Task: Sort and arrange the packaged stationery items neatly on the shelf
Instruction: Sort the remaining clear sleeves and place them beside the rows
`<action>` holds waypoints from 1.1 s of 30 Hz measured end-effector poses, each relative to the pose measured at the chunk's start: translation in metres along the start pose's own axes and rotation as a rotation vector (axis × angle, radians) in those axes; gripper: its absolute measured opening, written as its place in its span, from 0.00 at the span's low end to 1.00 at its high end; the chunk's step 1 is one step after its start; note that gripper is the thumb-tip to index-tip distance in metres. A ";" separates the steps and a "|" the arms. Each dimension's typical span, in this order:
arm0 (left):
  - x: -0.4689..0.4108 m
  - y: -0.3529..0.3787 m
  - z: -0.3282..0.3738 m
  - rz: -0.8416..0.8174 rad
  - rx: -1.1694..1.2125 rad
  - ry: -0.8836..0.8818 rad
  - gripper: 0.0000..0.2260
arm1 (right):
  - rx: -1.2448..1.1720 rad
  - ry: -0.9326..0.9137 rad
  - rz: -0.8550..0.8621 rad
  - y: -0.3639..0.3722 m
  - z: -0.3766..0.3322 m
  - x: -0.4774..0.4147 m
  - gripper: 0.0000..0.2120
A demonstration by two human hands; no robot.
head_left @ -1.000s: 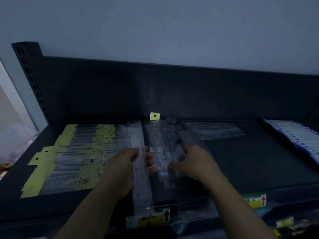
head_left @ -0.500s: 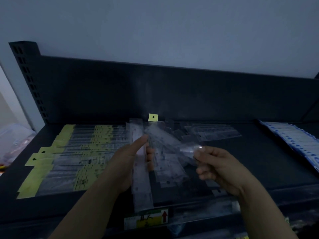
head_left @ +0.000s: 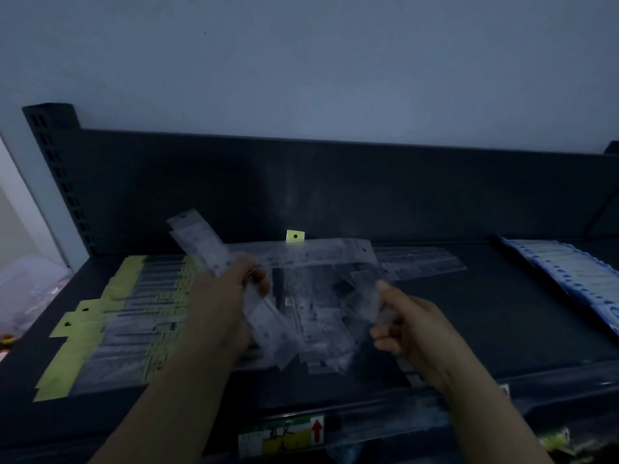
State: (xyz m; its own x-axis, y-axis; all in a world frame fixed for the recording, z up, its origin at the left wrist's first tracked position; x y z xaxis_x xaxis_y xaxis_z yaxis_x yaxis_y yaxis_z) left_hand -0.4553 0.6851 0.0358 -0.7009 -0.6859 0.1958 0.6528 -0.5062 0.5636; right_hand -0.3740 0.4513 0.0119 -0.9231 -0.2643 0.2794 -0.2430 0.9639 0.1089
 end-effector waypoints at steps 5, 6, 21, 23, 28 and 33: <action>0.020 0.010 -0.026 -0.091 -0.051 -0.120 0.08 | -0.232 0.012 -0.064 0.032 -0.005 -0.005 0.10; 0.022 0.008 -0.029 -0.101 -0.067 -0.132 0.07 | -0.268 0.009 -0.021 0.029 -0.007 -0.010 0.06; 0.045 0.005 -0.051 -0.420 -0.657 -0.348 0.08 | -0.001 0.041 -0.204 0.056 0.003 -0.022 0.03; 0.045 0.002 -0.051 -0.385 -0.656 -0.325 0.07 | 0.037 0.029 -0.172 0.053 0.002 -0.020 0.04; 0.025 -0.028 -0.026 -0.192 -0.472 -0.318 0.08 | 0.763 -0.400 0.329 -0.001 -0.039 -0.024 0.15; 0.016 -0.034 -0.014 -0.157 -0.225 -0.351 0.11 | 0.957 -0.662 0.238 0.047 -0.044 -0.032 0.11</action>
State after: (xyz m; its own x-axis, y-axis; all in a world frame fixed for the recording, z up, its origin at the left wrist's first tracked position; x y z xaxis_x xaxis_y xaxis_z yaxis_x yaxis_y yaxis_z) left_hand -0.4845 0.6842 0.0080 -0.8261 -0.3926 0.4042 0.5501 -0.7176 0.4272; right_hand -0.3426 0.5035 0.0495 -0.8812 -0.2784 -0.3822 0.0912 0.6931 -0.7151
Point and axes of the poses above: each hand's wrist, its own x-axis away from the middle knuckle, its own y-axis out of the palm, z = x × y, the point moved 8 cm from there along -x, towards the middle knuckle, and after that the axes turned 5 degrees about z, right-handed, at the moved point
